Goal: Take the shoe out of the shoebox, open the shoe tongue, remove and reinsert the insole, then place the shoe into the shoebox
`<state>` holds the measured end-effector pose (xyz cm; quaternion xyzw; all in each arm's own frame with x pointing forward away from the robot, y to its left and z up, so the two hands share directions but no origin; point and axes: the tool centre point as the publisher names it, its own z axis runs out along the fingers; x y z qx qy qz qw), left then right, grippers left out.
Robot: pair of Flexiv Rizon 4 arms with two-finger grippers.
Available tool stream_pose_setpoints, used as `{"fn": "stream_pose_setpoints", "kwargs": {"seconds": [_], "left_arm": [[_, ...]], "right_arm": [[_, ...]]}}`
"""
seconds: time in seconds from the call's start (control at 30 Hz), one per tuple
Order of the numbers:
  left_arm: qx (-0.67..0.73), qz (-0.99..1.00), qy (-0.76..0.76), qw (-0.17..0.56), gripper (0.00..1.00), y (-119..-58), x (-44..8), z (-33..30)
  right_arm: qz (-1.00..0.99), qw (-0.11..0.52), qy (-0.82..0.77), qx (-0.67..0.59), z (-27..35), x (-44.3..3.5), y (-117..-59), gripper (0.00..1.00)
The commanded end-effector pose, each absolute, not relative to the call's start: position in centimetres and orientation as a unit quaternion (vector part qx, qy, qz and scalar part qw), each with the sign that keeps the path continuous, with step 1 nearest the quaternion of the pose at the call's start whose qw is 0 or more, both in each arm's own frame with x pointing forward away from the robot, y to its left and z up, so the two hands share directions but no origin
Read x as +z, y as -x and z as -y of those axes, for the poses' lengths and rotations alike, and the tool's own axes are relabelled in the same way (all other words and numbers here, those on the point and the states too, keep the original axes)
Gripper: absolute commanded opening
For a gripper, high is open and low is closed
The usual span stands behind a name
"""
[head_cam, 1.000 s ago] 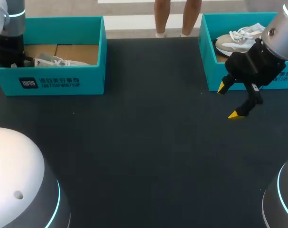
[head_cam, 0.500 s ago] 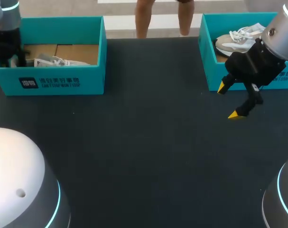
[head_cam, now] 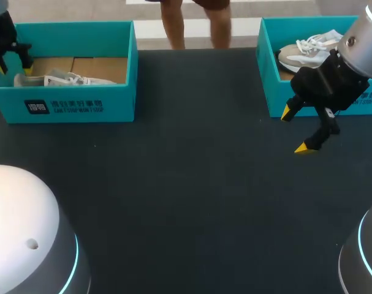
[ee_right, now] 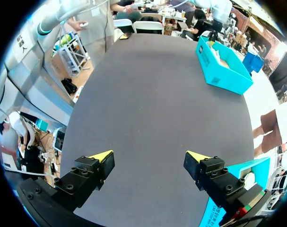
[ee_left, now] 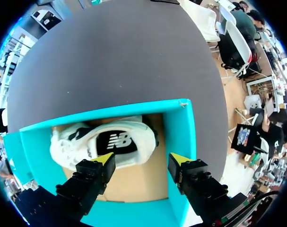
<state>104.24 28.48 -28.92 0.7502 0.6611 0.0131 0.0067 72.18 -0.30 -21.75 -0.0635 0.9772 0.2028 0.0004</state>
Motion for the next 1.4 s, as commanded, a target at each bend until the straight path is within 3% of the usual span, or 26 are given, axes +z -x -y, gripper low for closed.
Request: {"fn": "stream_pose_setpoints", "kwargs": {"seconds": [0.03, 0.23, 0.27, 0.33, 0.47, 0.57, 1.2, 1.4], "left_arm": [[0.016, -0.665, -0.746, 0.027, 0.74, -102.9, -26.0, -28.7], [0.016, -0.683, -0.728, 0.055, 0.79, -101.2, -21.8, -28.9], [0.013, -0.688, -0.724, 0.060, 0.82, -100.8, -21.2, -29.0], [0.009, -0.694, -0.717, 0.062, 1.00, -100.0, -20.3, -29.3], [0.003, -0.700, -0.712, 0.055, 1.00, -98.5, -19.4, -29.6], [0.005, -0.699, -0.713, 0.051, 1.00, -98.3, -19.2, -29.7], [0.005, -0.699, -0.713, 0.051, 1.00, -98.3, -19.2, -29.7], [0.005, -0.699, -0.713, 0.051, 1.00, -98.3, -19.2, -29.7]], "right_arm": [[-0.977, -0.001, 0.064, 0.202, 0.3, -21.8, -72.3, 1.00], [-0.974, 0.046, 0.010, 0.222, 0.8, -19.7, -77.3, 1.00], [-0.972, 0.058, -0.008, 0.228, 1.0, -19.2, -78.4, 1.00], [-0.965, 0.082, -0.085, 0.236, 1.9, -18.7, -80.7, 1.00], [-0.905, 0.150, -0.304, 0.257, 5.0, -18.0, -84.2, 1.00], [-0.874, 0.192, -0.374, 0.244, 6.7, -16.9, -85.7, 1.00], [-0.874, 0.192, -0.374, 0.244, 6.7, -16.9, -85.7, 1.00], [-0.812, 0.209, -0.516, 0.177, 10.7, -17.1, -92.5, 1.00]]}}
